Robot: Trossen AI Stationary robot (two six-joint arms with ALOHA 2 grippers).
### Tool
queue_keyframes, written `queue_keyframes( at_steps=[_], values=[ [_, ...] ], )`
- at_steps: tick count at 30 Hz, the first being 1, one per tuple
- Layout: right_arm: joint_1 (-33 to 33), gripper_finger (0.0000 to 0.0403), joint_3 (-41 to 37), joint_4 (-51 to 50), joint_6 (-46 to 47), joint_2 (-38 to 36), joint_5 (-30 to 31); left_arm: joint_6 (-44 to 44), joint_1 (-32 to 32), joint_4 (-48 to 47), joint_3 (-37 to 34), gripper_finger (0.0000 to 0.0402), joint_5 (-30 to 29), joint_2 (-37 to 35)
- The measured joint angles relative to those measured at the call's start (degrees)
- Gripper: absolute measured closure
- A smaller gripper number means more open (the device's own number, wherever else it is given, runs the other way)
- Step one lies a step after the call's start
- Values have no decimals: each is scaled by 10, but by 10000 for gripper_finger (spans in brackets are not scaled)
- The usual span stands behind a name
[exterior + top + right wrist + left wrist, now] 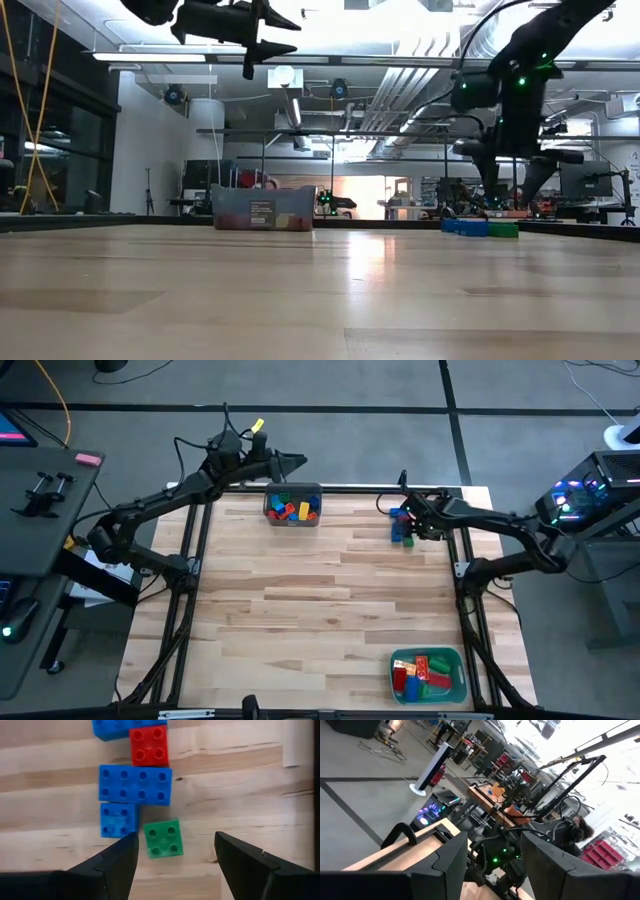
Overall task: Sort blocks by size
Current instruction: Put the green game piece into the black bin
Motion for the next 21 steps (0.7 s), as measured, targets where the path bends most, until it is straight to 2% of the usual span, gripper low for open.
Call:
queue_keyframes(
  at_steps=[4, 9, 15, 21],
  values=[
    [0, 150, 0, -4, -2, 33, 12, 13, 0, 1, 0, 231, 0, 0],
    [0, 182, 0, -2, -15, 78, 22, 11, 0, 0, 0, 231, 0, 0],
    [0, 228, 0, -1, -17, 86, 61, 11, 0, -2, 0, 231, 0, 0],
    [6, 264, 0, 17, -53, 86, 42, 10, 0, -7, 0, 231, 0, 0]
  ],
)
